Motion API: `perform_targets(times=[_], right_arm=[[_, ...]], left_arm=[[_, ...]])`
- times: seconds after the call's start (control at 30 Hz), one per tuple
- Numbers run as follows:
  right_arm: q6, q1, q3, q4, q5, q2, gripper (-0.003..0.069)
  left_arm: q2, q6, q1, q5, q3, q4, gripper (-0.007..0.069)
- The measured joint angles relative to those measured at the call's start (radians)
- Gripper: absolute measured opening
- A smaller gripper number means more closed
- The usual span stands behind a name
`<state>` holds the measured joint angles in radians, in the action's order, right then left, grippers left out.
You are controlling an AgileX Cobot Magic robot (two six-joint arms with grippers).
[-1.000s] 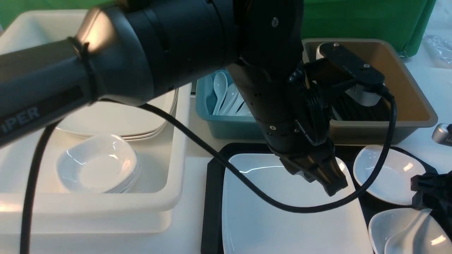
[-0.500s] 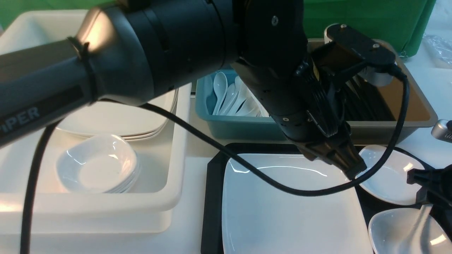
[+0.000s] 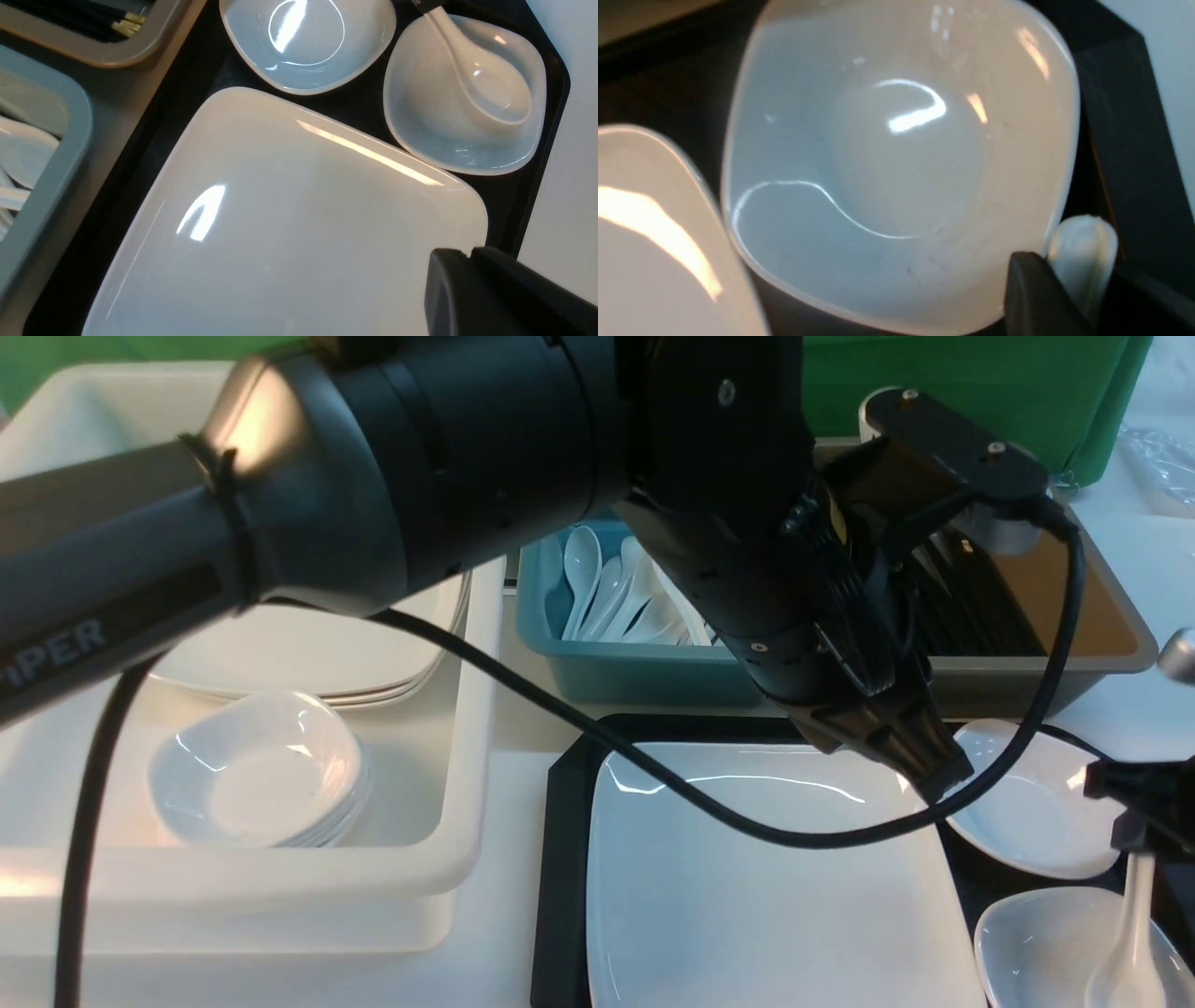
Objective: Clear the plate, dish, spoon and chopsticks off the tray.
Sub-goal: Use the right arm to grab a soup spoon from the plate, then use the right arm to put the soup spoon into the small storage box in the middle
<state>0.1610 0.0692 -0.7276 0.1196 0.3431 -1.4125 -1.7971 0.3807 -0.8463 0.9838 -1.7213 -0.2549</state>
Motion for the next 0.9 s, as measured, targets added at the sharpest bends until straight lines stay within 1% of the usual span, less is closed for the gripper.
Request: perform_targets(times=[0.1,0.17,0.23,0.27,0.37,0.43,0.47,0.5,0.67,0.77,0.9], right_arm=[[-0.041,0.0,-0.02,0.046,0.008,0.074,0.0148],[-0.08,0.0,-0.059,0.089,0.028,0.114,0.0148],[-0.145,0.0,-0.138,0.163,0.057,0.132,0.0148],[-0.151,0.0,-0.138,0.171,0.061,0.132,0.0148],[-0.246,-0.025,-0.294,0.303,0.076,0.116,0.0148],[-0.263,-0.048,-0.35,0.329,0.073,0.101,0.0148],[-0.276,-0.095,-0.431,0.348,0.055,0.068,0.0148],[-0.279,-0.101,-0.452,0.352,0.053,0.063,0.0148],[-0.285,-0.252,-0.735,0.369,0.007,-0.115,0.0148],[-0.285,-0.32,-0.906,0.374,0.006,-0.282,0.0148],[-0.28,-0.37,-1.108,0.376,0.005,-0.507,0.0148]], left_arm=[[0.0,-0.03,0.014,-0.02,0.0,0.001,0.0013],[0.0,-0.037,0.035,-0.041,0.0,0.003,0.0013],[0.002,-0.039,0.072,-0.069,0.0,0.009,0.0013],[0.002,-0.039,0.075,-0.072,0.0,0.009,0.0013],[0.031,-0.04,0.141,-0.129,0.0,0.012,0.0014],[0.049,-0.04,0.165,-0.145,0.0,0.013,0.0014],[0.08,-0.04,0.203,-0.168,0.0,0.013,0.0014],[0.088,-0.04,0.212,-0.172,0.0,0.013,0.0014],[0.187,-0.049,0.335,-0.167,0.0,0.011,0.0014],[0.225,-0.057,0.393,-0.1,0.0,0.012,0.0014],[0.266,-0.034,0.417,0.015,0.0,0.011,0.0014]])
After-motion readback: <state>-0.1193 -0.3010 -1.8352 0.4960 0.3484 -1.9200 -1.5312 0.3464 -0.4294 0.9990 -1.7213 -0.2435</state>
